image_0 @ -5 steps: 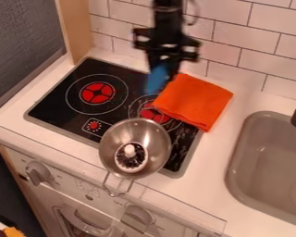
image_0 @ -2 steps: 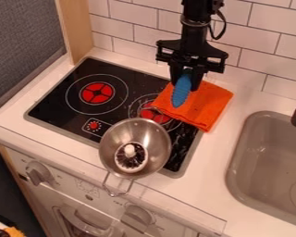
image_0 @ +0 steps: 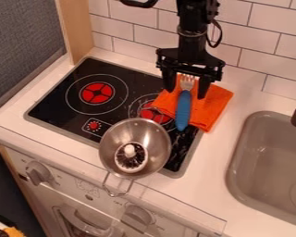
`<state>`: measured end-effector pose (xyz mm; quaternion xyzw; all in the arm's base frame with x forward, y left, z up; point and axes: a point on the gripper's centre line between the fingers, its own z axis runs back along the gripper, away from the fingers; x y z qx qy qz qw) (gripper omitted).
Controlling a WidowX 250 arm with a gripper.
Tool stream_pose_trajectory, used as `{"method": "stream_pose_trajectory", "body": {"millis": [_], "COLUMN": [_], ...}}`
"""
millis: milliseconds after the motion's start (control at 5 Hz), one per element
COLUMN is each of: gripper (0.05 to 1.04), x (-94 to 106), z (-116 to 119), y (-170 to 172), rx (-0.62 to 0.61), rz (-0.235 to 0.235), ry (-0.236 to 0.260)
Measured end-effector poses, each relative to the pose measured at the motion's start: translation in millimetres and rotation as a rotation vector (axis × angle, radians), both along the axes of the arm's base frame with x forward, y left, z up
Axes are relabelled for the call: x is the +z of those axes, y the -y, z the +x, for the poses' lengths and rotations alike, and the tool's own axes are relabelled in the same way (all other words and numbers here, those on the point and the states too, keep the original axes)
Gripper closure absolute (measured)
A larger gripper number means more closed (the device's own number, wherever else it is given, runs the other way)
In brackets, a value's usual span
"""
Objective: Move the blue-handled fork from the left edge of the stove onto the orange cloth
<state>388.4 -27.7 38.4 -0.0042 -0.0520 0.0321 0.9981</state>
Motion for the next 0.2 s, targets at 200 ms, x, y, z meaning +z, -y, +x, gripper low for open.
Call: {"method": "stream_pose_trajectory", "body": {"millis": [200], "gripper": [0.078], "x": [0.0], "z": [0.2], "y": [0.6], "rx": [-0.026], "rz": [0.002], "ry": [0.002]}}
